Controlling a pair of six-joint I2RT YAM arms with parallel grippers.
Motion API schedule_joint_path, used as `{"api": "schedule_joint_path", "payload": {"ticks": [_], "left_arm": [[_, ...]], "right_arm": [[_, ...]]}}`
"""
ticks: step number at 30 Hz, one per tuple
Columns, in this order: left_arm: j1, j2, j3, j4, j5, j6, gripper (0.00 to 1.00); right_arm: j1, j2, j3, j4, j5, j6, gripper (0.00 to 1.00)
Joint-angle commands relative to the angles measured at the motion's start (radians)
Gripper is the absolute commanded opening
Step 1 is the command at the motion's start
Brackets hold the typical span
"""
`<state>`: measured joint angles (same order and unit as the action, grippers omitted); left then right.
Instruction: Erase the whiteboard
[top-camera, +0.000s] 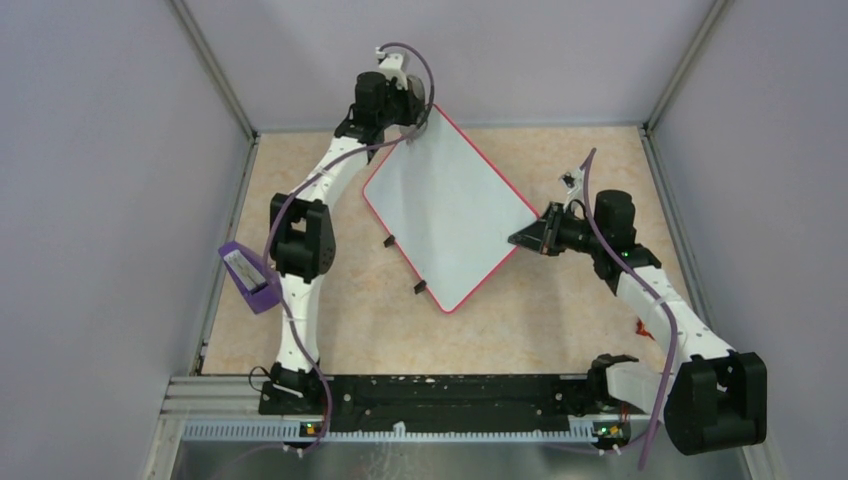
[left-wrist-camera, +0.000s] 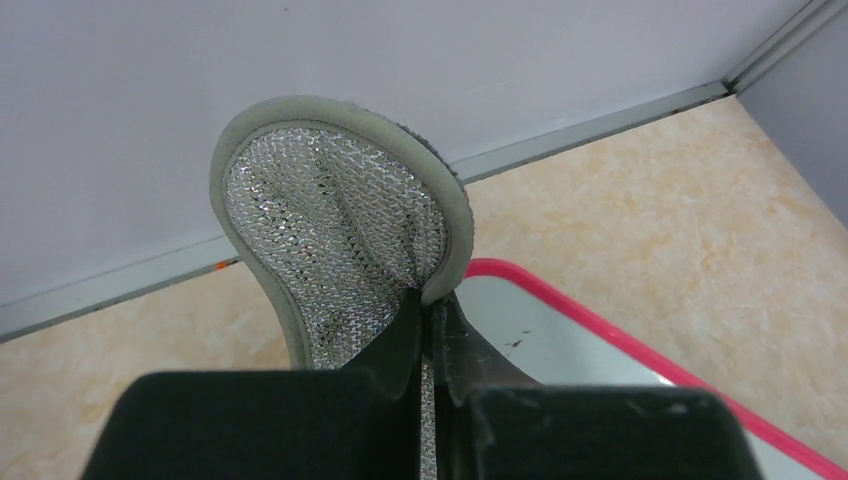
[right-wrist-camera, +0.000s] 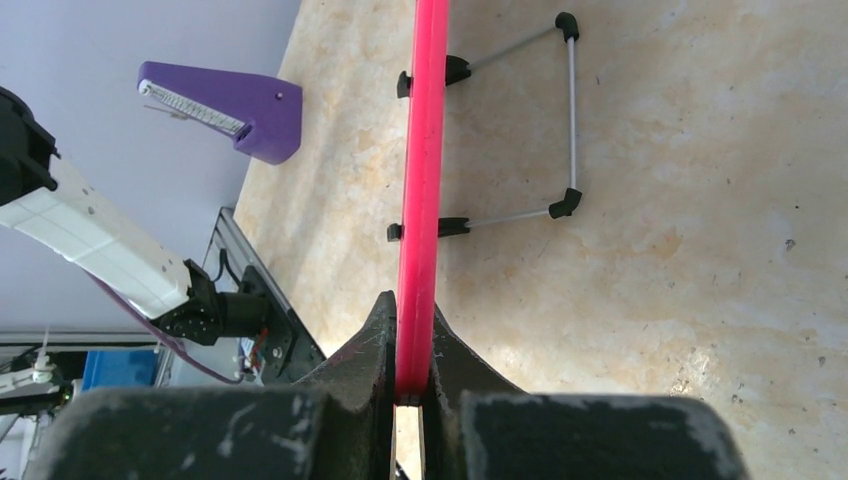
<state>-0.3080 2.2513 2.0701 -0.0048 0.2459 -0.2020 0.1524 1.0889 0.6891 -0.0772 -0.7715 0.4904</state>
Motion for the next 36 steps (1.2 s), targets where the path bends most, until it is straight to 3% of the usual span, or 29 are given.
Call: {"api": "schedule_joint_path", "payload": {"ticks": [1,5,8,12,17,27,36], "left_arm": [[0.033,0.023,-0.022,-0.132,-0.02,0.028,0.0],[0.033,-0.051,-0.12,-0.178,-0.026,0.038,0.0],[0.033,-0.151,-0.273,-0.135,-0.021,0.023,0.0],[0.033,-0.25,-0.389,-0.061,0.082,-0.001,0.0],[0.032,-0.199,-0.298,-0.004,0.251,-0.029,0.0],[0.001,0.03,0.076,-0.031,0.347,-0.126,0.0],[-0.045,0.029,0.098,0.023,0.333,-0.084,0.0]], "right_arm": [[0.035,0.023,0.002,-0.052,0.043,-0.126,0.0],[0.042,0.028,0.001,-0.05,0.048,-0.126,0.0],[0.043,0.027,0.006,-0.052,0.05,-0.126,0.0],[0.043,0.028,0.01,-0.055,0.05,-0.126,0.0],[0.043,0.032,0.012,-0.05,0.05,-0.126,0.0],[0.044,0.049,0.015,-0.047,0.047,-0.13,0.0],[0.044,0.048,0.017,-0.056,0.051,-0.134,0.0]]}}
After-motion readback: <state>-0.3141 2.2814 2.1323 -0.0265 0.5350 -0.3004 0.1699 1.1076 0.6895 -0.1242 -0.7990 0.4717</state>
